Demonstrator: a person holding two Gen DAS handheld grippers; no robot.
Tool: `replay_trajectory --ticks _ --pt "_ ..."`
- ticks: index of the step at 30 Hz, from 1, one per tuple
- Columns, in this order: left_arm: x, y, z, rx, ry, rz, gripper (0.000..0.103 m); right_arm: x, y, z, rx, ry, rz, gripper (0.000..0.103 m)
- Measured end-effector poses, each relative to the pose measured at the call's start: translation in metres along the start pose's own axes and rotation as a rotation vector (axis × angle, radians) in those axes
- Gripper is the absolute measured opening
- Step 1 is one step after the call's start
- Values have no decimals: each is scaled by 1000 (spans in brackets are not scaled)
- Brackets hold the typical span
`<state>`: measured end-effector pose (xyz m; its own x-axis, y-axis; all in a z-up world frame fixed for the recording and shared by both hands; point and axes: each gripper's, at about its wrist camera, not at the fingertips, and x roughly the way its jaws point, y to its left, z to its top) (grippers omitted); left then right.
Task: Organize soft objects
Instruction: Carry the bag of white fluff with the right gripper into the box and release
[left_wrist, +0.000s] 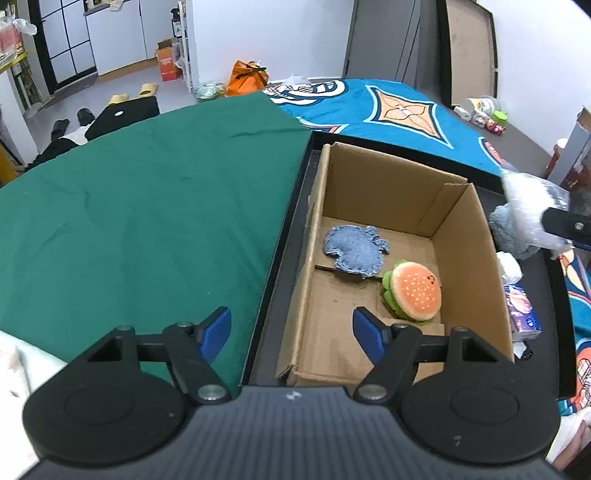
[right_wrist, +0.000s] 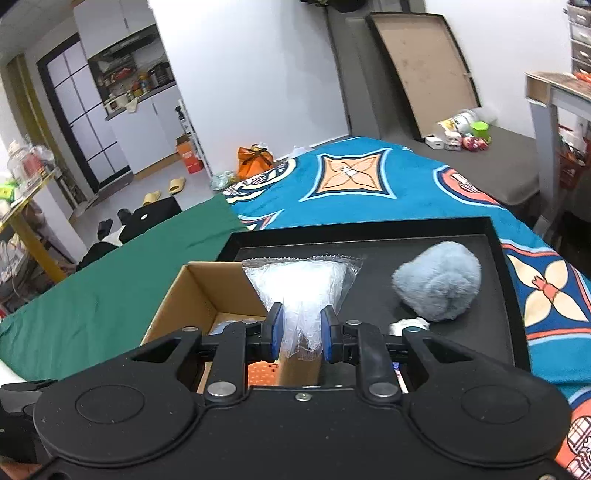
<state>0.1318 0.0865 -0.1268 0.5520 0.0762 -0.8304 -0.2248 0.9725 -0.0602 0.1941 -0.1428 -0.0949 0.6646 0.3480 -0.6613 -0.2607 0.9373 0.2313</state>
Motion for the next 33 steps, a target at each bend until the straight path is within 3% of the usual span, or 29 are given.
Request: replay_trajectory --ticks 2,7,13,17,19,20,21,33 --pt "0 2 0 -6 -5 -13 64 2 7 1 -17 0 -4 21" --pt "4 7 -2 -23 8 -58 32 9 22 1 -51 4 -16 21" --pt "7 13 -5 -42 14 -75 11 18 42 -1 -111 13 -29 21" --pt "8 18 -6 -58 8 -91 11 24 56 1 -135 12 -24 25" --pt "8 19 -6 -60 7 -95 11 29 63 2 -164 -2 -36 36" --pt "9 19 -6 -61 7 -97 11 31 66 3 -176 -4 -49 48" --pt "9 20 -6 -64 8 -99 11 34 67 3 -188 0 -68 50" --pt "5 17 -6 -53 10 -90 12 19 45 -13 -109 19 -99 53"
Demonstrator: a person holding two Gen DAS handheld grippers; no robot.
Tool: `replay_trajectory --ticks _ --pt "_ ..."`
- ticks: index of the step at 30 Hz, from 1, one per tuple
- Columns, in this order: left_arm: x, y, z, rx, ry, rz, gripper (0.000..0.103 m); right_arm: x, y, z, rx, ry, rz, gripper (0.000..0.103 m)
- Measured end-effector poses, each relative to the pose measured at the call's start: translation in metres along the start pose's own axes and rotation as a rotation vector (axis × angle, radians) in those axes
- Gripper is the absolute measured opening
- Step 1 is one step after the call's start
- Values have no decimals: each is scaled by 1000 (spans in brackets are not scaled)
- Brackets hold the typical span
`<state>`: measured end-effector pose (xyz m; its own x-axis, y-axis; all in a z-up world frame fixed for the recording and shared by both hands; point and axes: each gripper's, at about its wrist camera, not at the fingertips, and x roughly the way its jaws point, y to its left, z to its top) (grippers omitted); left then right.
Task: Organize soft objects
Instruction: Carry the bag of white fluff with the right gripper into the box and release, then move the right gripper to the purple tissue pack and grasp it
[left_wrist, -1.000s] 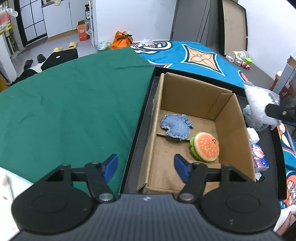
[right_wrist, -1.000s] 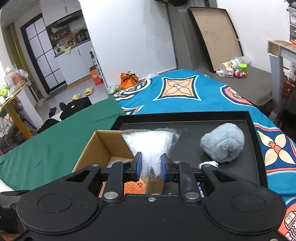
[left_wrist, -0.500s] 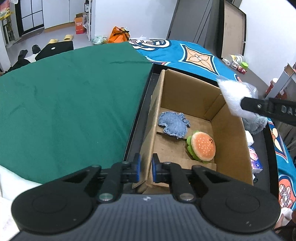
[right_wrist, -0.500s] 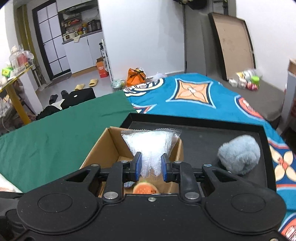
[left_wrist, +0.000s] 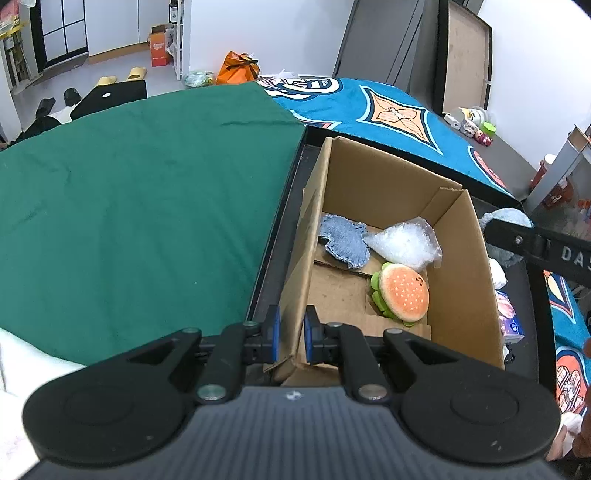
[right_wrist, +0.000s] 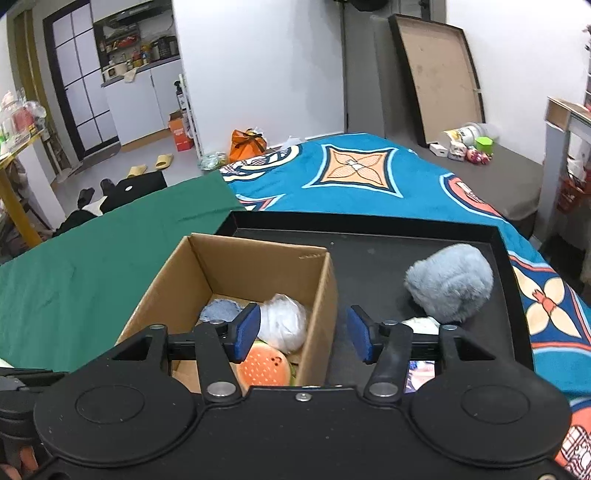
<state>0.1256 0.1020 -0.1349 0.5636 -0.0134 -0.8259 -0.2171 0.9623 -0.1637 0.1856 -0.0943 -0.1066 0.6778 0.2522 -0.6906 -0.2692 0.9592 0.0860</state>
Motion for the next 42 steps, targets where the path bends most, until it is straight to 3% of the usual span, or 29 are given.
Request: replay_trajectory --ticks 15,17,25,28,33,42 --pt "-8 -17 5 64 -16 74 16 -17 -40 -9 91 -5 29 61" --pt "-9 -20 4 74 -13 86 20 -18 -45 -13 100 -2 33 61" --pt "-13 -35 5 123 -23 139 54 -20 -69 -19 143 -1 35 63" --pt "-12 -42 5 132 -20 149 61 -20 -78 -23 157 0 38 64" --pt "-9 -53 5 160 -10 180 68 -16 -91 -32 175 13 37 68" --pt "-3 -67 8 182 5 216 69 -5 -114 -51 233 34 36 69"
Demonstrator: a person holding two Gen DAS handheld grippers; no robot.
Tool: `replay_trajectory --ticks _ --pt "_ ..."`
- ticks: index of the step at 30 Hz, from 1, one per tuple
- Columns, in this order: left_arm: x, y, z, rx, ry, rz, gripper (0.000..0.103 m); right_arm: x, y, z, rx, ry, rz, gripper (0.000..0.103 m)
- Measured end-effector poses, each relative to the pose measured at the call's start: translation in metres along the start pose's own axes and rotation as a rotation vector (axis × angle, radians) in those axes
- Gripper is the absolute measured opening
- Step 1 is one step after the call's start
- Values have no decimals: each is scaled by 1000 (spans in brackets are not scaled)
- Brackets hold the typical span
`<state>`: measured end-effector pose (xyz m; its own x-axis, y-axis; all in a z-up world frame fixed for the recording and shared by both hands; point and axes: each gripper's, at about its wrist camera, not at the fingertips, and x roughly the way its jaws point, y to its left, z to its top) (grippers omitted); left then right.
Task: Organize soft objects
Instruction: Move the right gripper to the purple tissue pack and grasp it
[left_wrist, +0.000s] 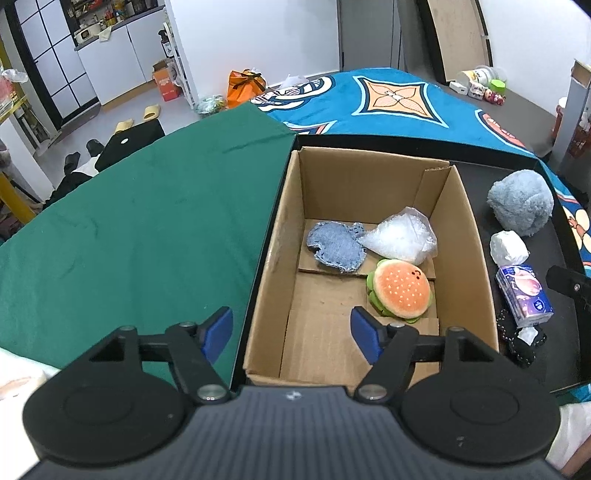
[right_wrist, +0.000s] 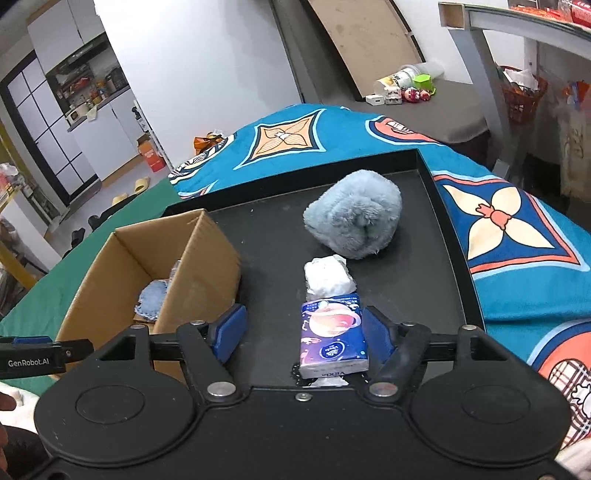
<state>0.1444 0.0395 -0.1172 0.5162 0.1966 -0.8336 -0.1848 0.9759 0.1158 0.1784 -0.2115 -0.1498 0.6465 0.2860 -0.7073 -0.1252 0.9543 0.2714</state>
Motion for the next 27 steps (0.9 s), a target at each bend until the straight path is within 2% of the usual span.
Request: replay_trajectory --ticks 12,18,19,20,22,27 --pt "9 -14 6 43 27 47 69 28 -17 -13 37 63 3 69" --pt "15 -21 9 55 47 65 70 38 -15 -16 0 79 -15 69" --pt "16 -22 9 60 49 69 70 42 -16 -17 -9 88 -22 66" --pt "16 -23 9 63 49 74 70 44 -15 -19 -21 94 -31 48" --pt "16 -24 10 67 50 80 70 48 -15 -22 -50 114 -47 48" --pt "17 -22 9 63 57 90 70 43 -20 -21 -40 97 -44 48"
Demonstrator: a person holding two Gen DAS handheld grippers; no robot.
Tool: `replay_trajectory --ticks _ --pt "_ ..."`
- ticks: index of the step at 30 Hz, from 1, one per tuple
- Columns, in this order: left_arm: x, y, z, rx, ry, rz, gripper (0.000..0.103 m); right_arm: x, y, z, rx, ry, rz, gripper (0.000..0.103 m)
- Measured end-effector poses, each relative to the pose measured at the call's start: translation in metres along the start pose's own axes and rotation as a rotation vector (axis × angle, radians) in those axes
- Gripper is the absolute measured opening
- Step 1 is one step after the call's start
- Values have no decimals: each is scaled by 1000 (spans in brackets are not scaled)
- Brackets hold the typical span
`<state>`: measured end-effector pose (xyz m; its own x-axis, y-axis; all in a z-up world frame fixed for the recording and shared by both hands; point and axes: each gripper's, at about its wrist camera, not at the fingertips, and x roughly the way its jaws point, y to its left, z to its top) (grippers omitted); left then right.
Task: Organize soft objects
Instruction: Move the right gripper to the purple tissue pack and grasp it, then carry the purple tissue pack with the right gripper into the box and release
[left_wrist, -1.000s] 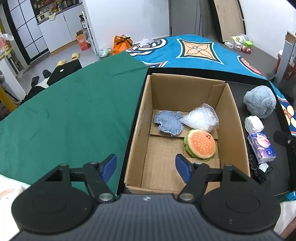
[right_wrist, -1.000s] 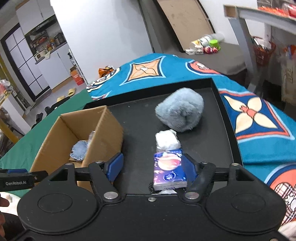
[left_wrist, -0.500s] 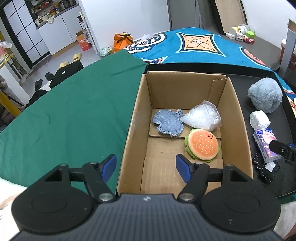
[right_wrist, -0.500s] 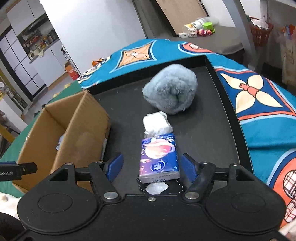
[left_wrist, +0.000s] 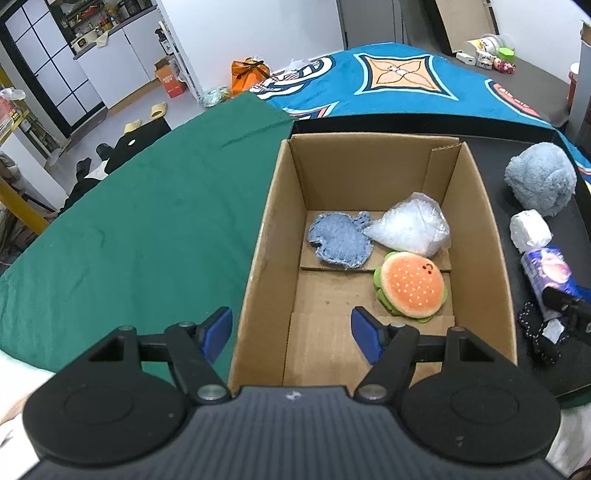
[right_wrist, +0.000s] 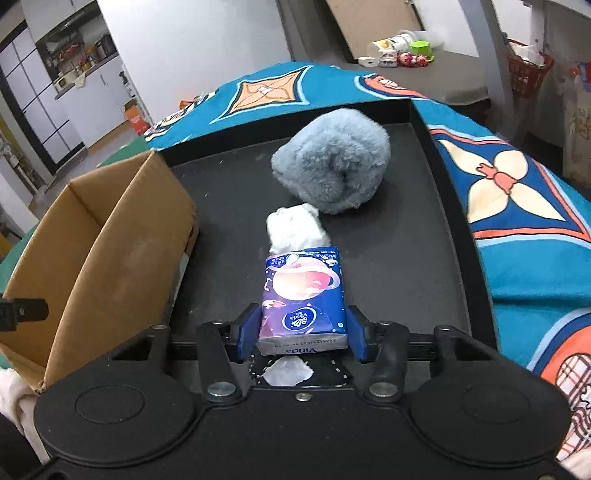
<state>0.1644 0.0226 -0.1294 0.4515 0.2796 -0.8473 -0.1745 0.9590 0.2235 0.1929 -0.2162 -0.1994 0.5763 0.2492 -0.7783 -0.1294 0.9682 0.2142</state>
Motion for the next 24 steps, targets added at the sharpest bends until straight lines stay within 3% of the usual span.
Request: replay_trajectory --ticks 6,12,24 --pt "-3 5 2 -19 -1 -2 70 -6 -7 1 32 -2 -12 48" --pt "-7 10 0 -32 -10 -12 70 -17 0 2 -14 -30 -31 48" --pt "-14 23 -4 -44 -42 -57 70 -44 32 17 -72 -78 20 48"
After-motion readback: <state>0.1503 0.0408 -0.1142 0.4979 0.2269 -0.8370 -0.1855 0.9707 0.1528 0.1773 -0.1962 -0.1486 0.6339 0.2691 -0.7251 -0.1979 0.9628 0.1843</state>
